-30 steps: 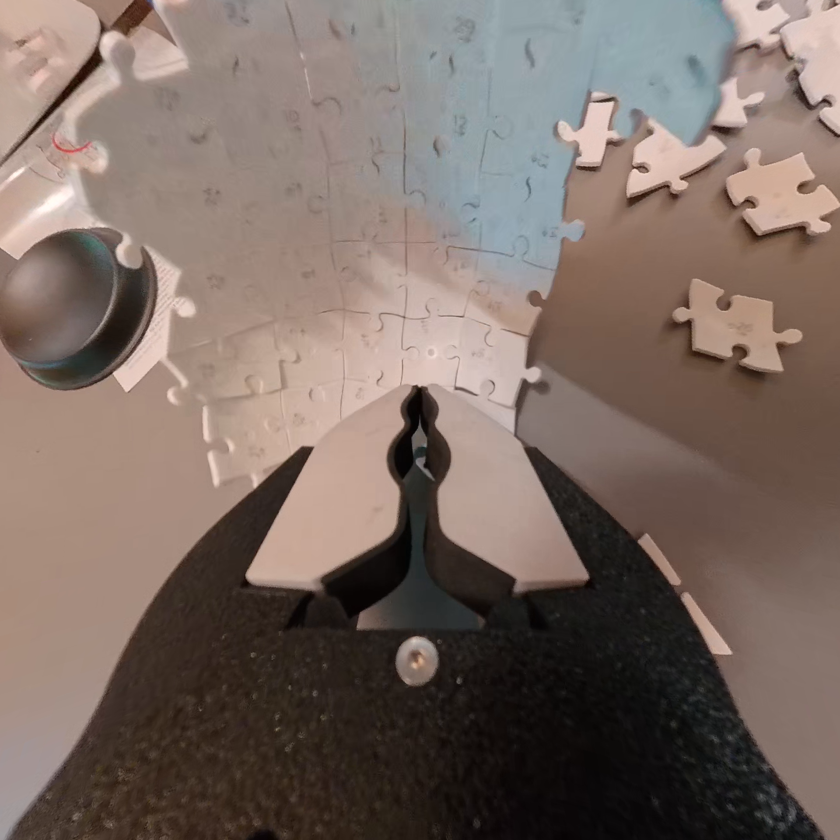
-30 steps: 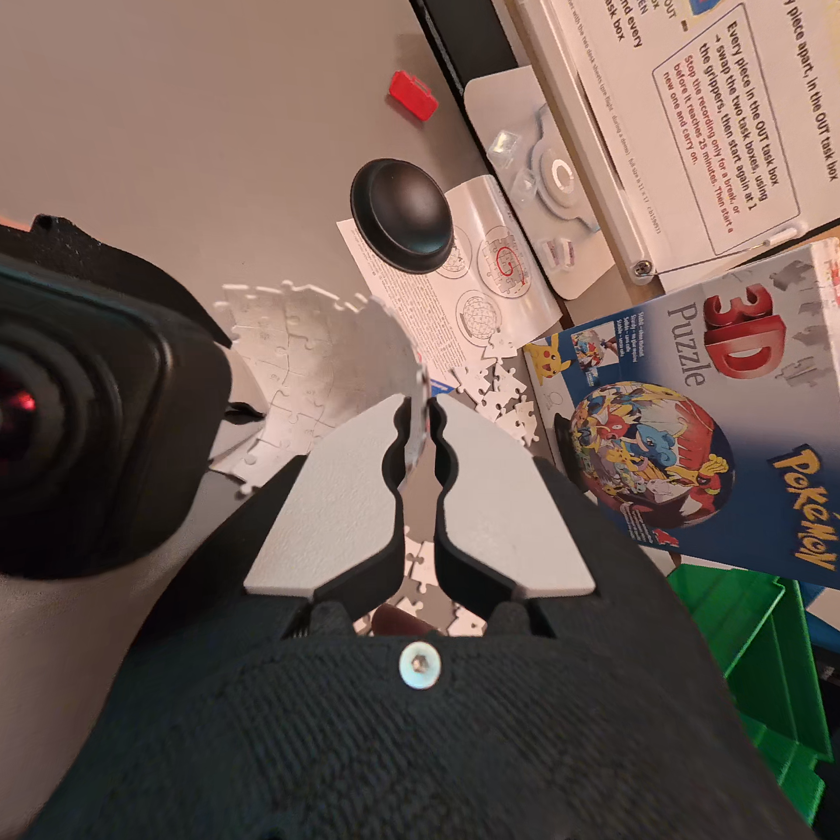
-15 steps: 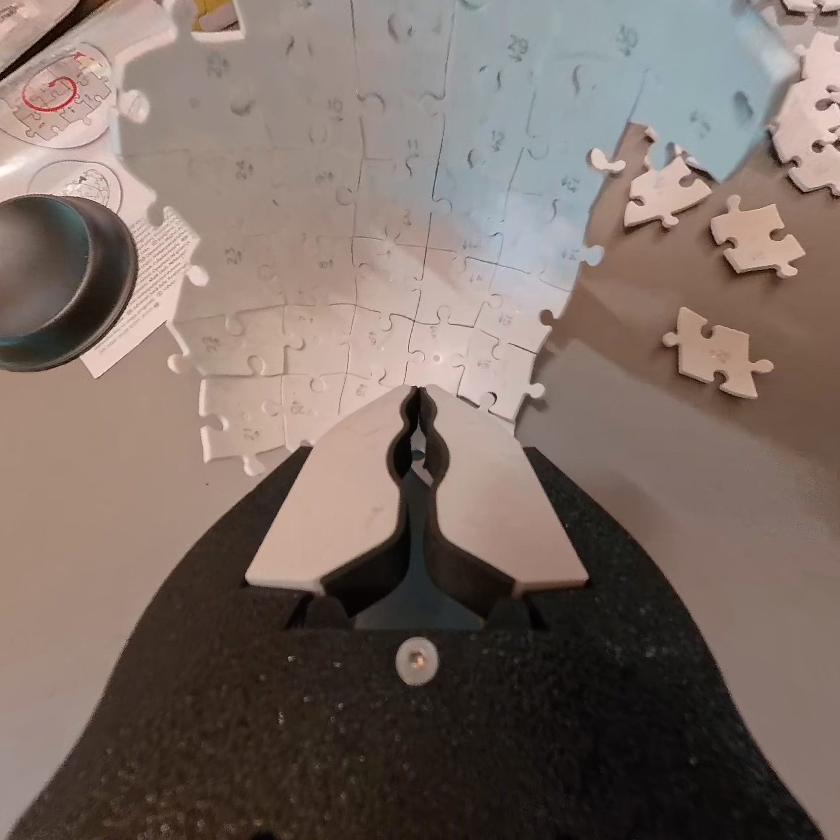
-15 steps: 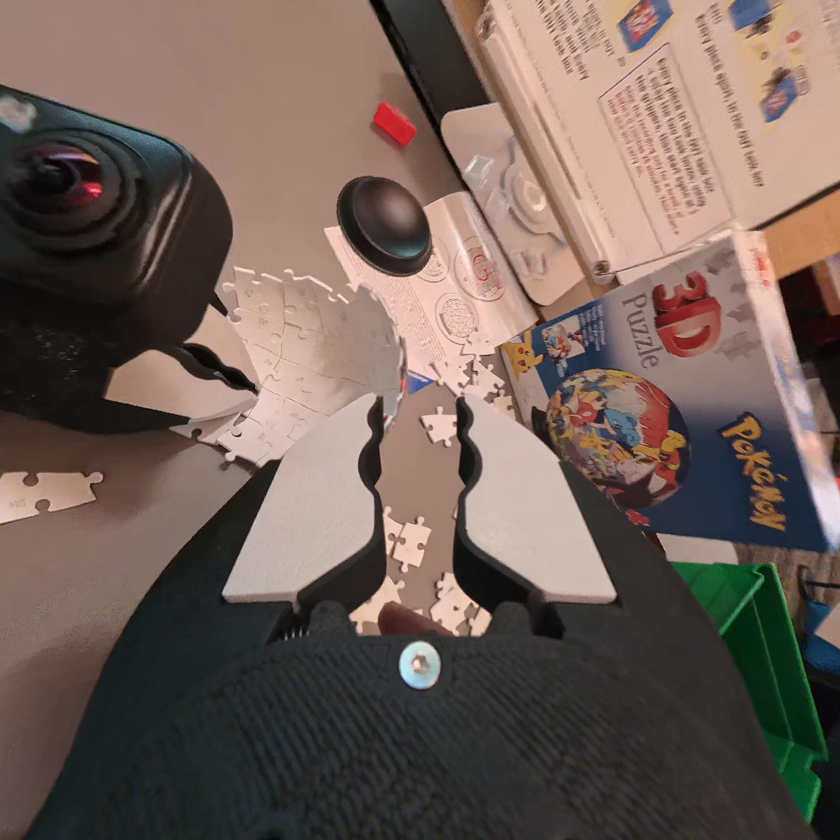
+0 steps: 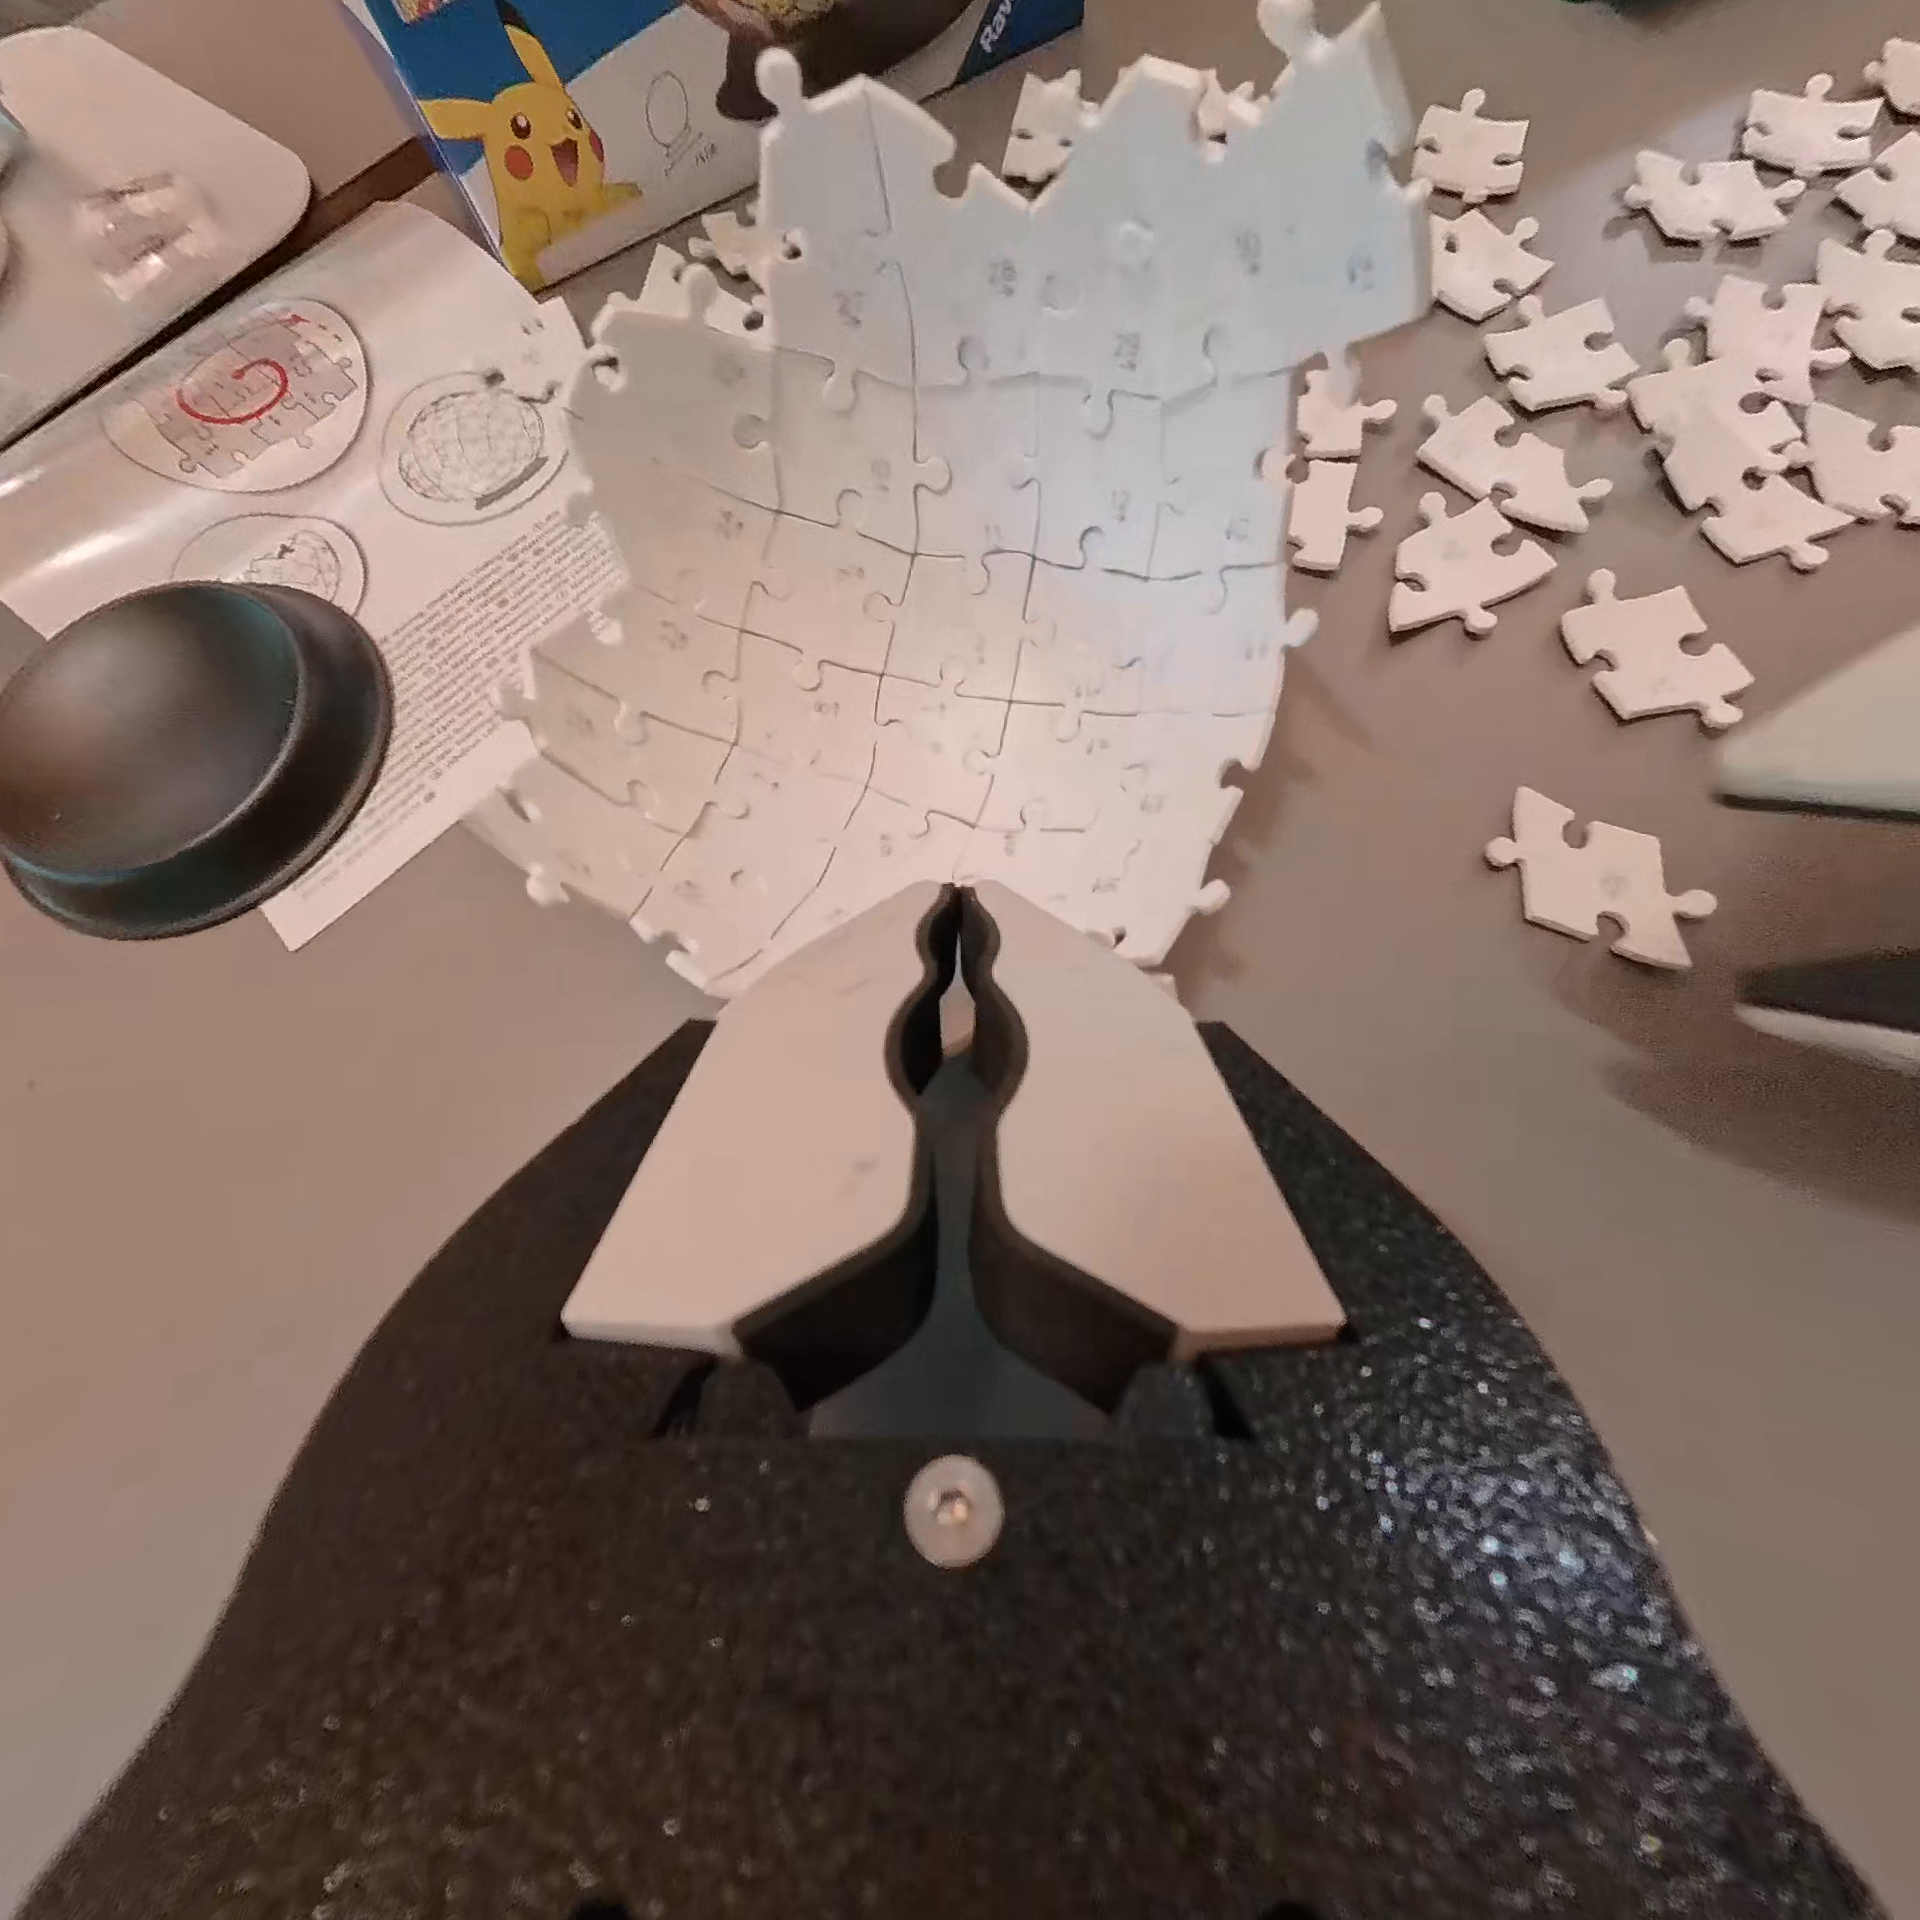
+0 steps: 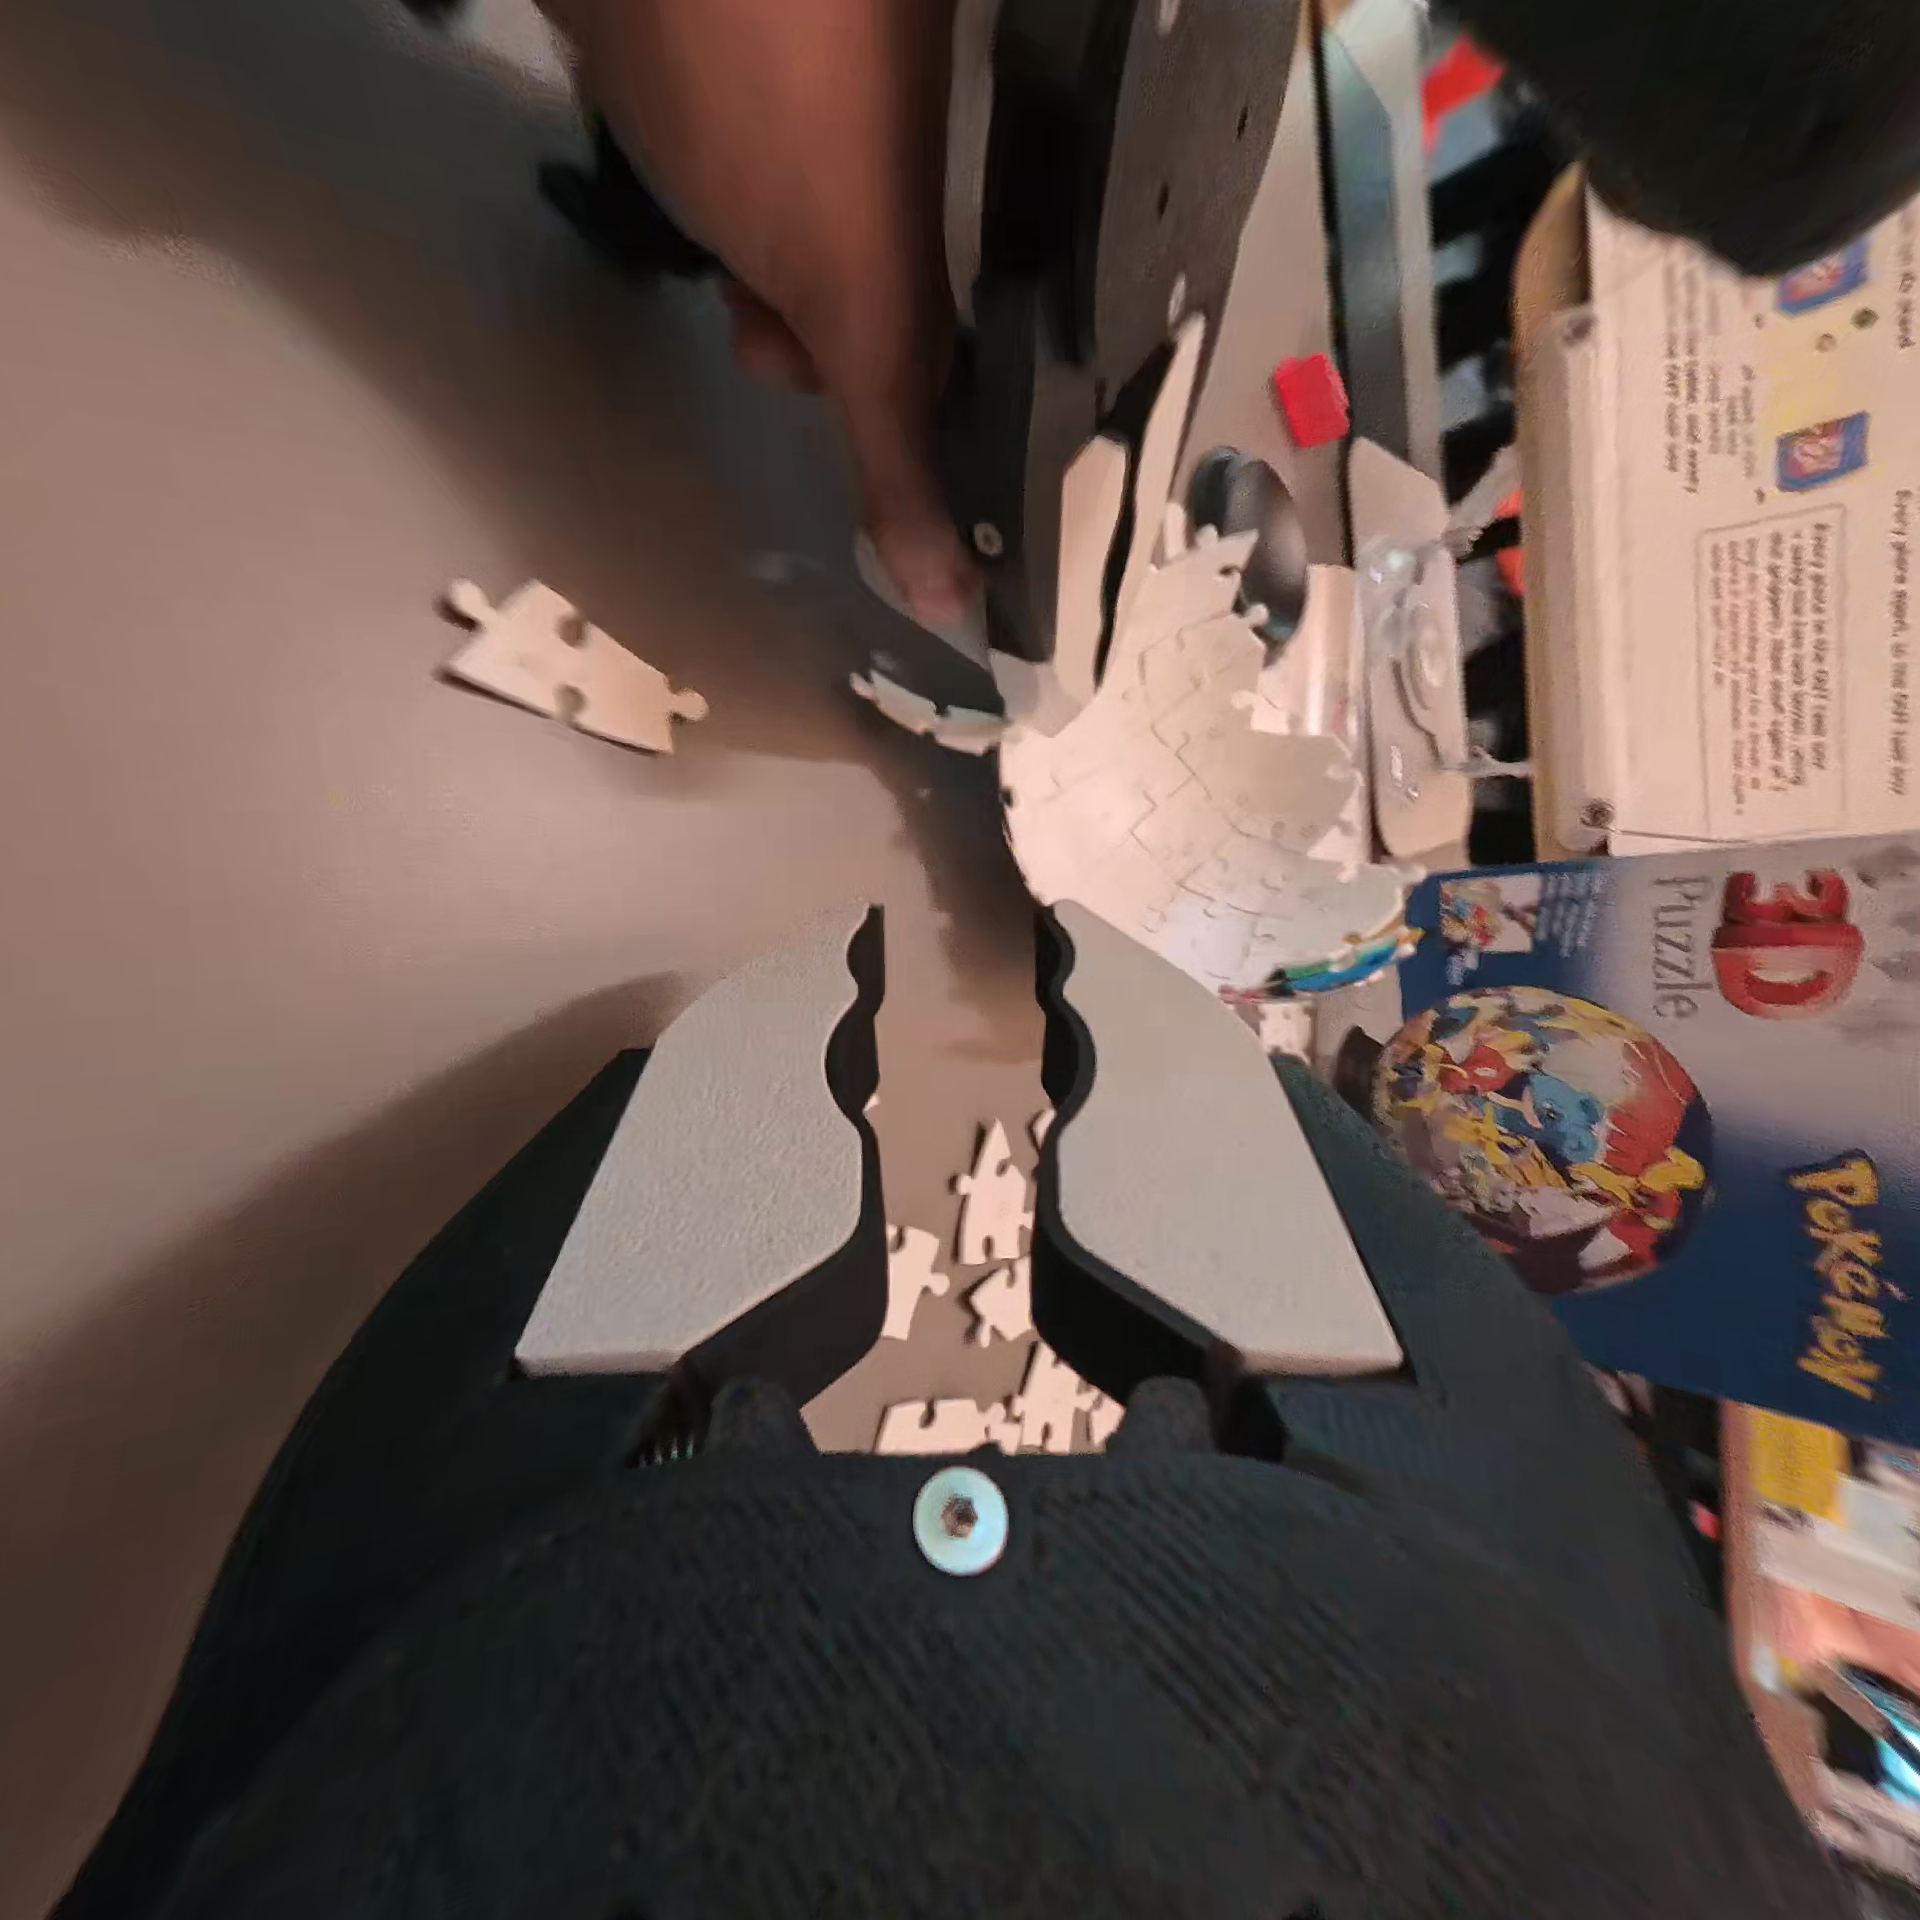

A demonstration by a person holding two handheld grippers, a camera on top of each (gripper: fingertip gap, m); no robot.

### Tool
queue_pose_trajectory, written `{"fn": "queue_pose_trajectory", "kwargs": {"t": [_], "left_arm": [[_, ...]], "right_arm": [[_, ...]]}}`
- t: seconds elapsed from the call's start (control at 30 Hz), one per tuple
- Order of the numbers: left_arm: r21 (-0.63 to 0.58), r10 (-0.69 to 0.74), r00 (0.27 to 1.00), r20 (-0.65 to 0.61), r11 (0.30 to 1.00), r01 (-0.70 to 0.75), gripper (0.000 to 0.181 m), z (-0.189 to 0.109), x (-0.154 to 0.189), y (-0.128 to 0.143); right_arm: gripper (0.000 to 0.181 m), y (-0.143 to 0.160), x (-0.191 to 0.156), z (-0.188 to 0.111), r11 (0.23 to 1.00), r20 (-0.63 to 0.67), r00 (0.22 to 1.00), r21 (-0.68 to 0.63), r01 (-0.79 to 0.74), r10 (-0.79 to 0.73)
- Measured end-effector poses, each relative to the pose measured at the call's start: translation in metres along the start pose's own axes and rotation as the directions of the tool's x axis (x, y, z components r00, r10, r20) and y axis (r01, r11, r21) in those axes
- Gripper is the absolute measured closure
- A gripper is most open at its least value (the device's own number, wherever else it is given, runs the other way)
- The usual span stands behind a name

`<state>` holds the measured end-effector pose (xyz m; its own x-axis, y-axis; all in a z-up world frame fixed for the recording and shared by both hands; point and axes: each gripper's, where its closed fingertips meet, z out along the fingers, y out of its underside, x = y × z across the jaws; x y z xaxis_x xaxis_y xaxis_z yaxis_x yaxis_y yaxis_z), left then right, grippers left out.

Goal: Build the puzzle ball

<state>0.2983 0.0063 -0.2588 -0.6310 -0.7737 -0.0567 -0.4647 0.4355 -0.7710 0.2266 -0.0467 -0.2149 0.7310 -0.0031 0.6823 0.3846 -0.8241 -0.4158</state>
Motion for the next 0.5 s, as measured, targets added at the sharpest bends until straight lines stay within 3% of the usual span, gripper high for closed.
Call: {"fn": "queue_pose_trajectory", "kwargs": {"t": [0.1,0.33,0.5], "left_arm": [[0.036,0.006,1.000,0.001,0.999,-0.006,0.181,-0.001,-0.002,-0.006],[0.138,-0.024,1.000,-0.006,0.990,0.024,0.181,-0.009,-0.010,-0.021],[0.334,-0.082,0.997,0.004,0.939,0.076,0.181,-0.035,-0.024,-0.046]], "right_arm": [[0.153,0.007,0.007,0.015,0.999,-0.109,0.993,0.000,0.040,-0.040],[0.153,-0.004,0.009,0.038,0.983,-0.198,0.965,0.034,0.182,-0.172],[0.152,-0.015,0.015,0.041,0.970,-0.278,0.934,0.032,0.241,-0.223]]}}
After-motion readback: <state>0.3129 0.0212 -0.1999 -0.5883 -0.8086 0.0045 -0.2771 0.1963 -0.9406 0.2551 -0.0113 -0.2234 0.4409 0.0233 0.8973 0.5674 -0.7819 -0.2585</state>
